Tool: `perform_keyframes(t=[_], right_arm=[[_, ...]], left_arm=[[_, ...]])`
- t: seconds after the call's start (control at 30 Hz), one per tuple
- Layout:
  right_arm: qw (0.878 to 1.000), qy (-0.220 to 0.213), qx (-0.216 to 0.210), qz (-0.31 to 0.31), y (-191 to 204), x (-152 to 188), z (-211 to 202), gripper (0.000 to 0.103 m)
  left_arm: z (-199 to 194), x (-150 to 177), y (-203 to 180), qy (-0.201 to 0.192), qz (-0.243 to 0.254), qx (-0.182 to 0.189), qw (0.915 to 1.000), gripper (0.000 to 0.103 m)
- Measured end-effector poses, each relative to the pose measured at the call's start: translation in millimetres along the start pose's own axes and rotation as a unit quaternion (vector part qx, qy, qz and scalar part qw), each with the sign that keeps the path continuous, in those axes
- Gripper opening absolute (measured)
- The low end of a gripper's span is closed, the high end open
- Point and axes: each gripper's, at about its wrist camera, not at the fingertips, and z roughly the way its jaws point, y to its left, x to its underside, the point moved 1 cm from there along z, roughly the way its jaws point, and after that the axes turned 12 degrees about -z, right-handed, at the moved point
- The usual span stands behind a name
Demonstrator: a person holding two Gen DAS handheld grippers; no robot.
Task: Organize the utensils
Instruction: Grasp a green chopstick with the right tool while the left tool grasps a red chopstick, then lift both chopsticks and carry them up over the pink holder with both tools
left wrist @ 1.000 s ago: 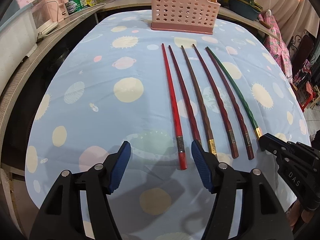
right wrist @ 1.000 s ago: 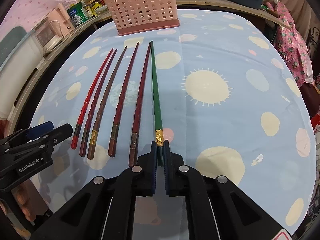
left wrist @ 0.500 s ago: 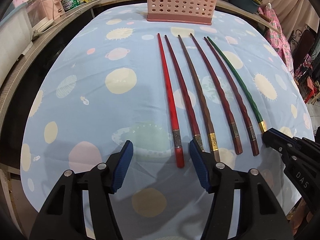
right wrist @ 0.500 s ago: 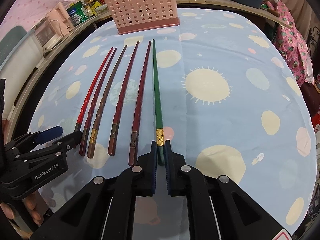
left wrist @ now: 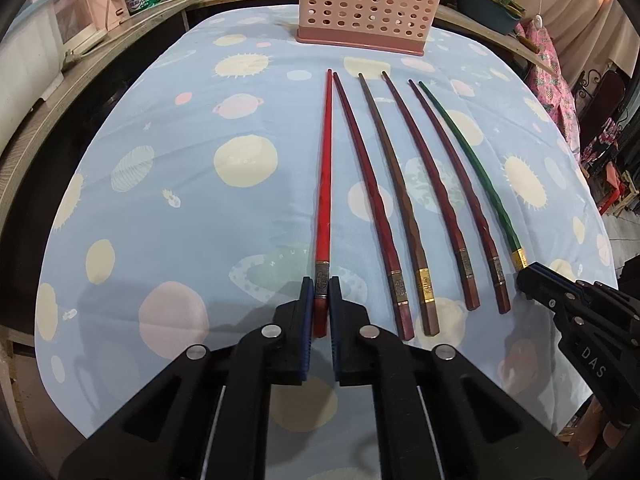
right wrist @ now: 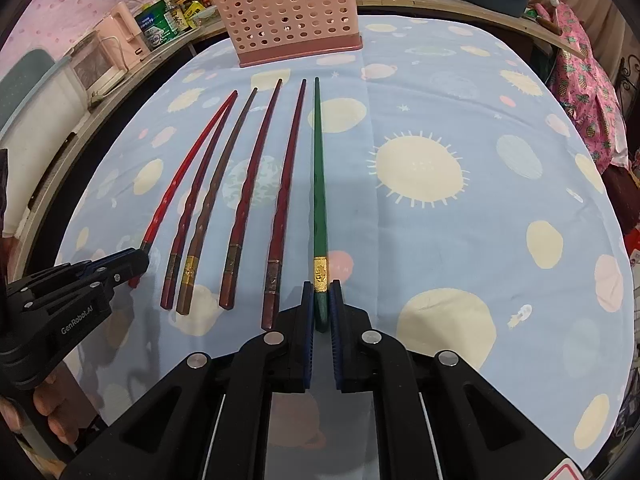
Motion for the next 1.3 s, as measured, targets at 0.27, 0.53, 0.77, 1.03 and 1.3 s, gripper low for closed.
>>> perform_keyframes(t=[0.27,0.53,0.77,1.03,1.3], right_arm=[[1.000,-0.028,-0.003,0.006,-2,-9,-23,0.008],[0.996,-0.092,-0.004,0.023,-14,-38,-72,0.008],[0.987,-0.154,0.008,0.032,-33,-76,-114,0.008],[0.978,-0.208,0.018,0.026,-45,-130,-138,0.008],[0.969,-0.245,0.017,0.026,-55,-180,-152,0.008]], left_arm=[[-25,-8,6,-0.022,-0.017,0.011,0.9996,0.007],[-69,-38,13,-0.064,-0.037,0.035,0.9967,0.007],[-110,-80,14,-0.120,-0.049,0.053,0.9902,0.007],[-144,-142,3,-0.182,-0.044,0.059,0.9806,0.007],[-165,-197,-13,-0.217,-0.042,0.075,0.9724,0.007]])
